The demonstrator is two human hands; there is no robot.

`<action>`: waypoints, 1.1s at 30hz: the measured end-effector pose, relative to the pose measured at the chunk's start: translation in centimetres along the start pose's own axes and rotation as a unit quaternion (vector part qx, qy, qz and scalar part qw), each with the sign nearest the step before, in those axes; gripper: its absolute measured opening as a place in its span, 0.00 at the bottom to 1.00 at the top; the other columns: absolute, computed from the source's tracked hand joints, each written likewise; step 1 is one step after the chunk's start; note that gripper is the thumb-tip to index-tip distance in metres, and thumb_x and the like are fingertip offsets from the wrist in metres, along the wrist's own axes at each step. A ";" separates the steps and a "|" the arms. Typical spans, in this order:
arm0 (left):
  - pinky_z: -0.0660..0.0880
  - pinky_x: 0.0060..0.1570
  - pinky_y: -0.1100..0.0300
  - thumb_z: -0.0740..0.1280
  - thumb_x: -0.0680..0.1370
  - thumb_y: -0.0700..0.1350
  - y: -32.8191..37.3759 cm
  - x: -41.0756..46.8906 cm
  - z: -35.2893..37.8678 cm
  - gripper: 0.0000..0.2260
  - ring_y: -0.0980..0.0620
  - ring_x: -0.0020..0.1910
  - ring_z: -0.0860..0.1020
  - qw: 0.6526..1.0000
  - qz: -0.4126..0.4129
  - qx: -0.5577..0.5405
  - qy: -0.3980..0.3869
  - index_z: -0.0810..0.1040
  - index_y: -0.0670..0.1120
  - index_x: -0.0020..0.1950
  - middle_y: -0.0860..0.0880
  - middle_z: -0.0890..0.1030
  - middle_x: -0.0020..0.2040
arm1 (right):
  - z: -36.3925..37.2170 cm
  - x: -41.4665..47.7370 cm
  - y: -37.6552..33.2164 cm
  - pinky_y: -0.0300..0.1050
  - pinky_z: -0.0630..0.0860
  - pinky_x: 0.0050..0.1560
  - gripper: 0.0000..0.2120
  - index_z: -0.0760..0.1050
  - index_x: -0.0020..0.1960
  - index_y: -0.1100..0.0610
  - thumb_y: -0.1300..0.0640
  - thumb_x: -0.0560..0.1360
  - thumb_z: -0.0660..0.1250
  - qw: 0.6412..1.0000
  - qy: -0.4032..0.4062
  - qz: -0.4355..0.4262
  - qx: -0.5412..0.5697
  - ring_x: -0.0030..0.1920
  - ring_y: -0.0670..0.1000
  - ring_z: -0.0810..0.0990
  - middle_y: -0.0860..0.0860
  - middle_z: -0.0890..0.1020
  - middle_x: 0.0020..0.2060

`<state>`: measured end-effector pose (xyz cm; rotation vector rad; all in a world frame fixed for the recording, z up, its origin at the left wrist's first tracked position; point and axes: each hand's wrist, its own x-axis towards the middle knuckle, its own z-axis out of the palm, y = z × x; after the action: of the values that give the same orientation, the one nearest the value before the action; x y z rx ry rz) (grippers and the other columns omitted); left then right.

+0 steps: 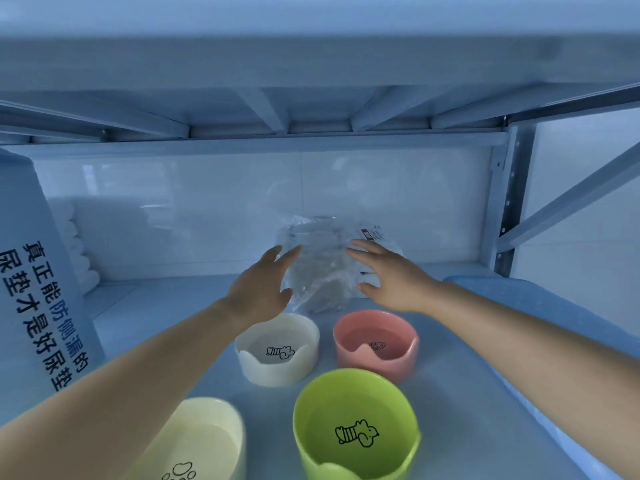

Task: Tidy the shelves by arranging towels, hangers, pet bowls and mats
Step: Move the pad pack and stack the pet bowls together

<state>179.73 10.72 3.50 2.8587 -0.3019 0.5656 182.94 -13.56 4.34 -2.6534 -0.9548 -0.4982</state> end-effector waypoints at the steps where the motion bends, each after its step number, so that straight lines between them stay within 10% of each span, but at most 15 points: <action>1: 0.68 0.64 0.51 0.64 0.77 0.46 0.2 -0.3 -0.2 0.33 0.46 0.70 0.65 1.000 0.005 -0.003 0.005 0.49 0.58 0.76 0.49 0.53 0.76 | -0.1 -0.5 -0.4 0.37 0.57 0.68 0.29 0.57 0.75 0.51 0.55 0.76 0.64 1.000 0.009 0.002 0.003 0.73 0.47 0.57 0.46 0.55 0.75; 20: 0.74 0.50 0.61 0.68 0.73 0.51 1.5 -8.0 -1.8 0.07 0.61 0.46 0.77 0.984 0.106 -0.137 -0.035 0.76 0.62 0.49 0.66 0.77 0.45 | -1.2 -10.3 -7.0 0.37 0.68 0.53 0.18 0.76 0.62 0.51 0.56 0.72 0.69 0.996 0.002 0.087 0.015 0.51 0.45 0.75 0.48 0.79 0.57; 33: 0.68 0.39 0.77 0.69 0.73 0.49 7.9 -6.4 -0.6 0.06 0.60 0.46 0.78 0.983 0.156 -0.074 -0.064 0.81 0.55 0.48 0.58 0.82 0.45 | -3.5 -11.2 -2.5 0.42 0.68 0.59 0.18 0.74 0.62 0.48 0.53 0.72 0.70 0.996 -0.061 0.064 -0.020 0.58 0.47 0.74 0.46 0.77 0.59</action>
<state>171.83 4.35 2.78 2.7233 -0.7885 0.3927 172.38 -19.22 3.28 -2.7857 -0.8089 -0.3329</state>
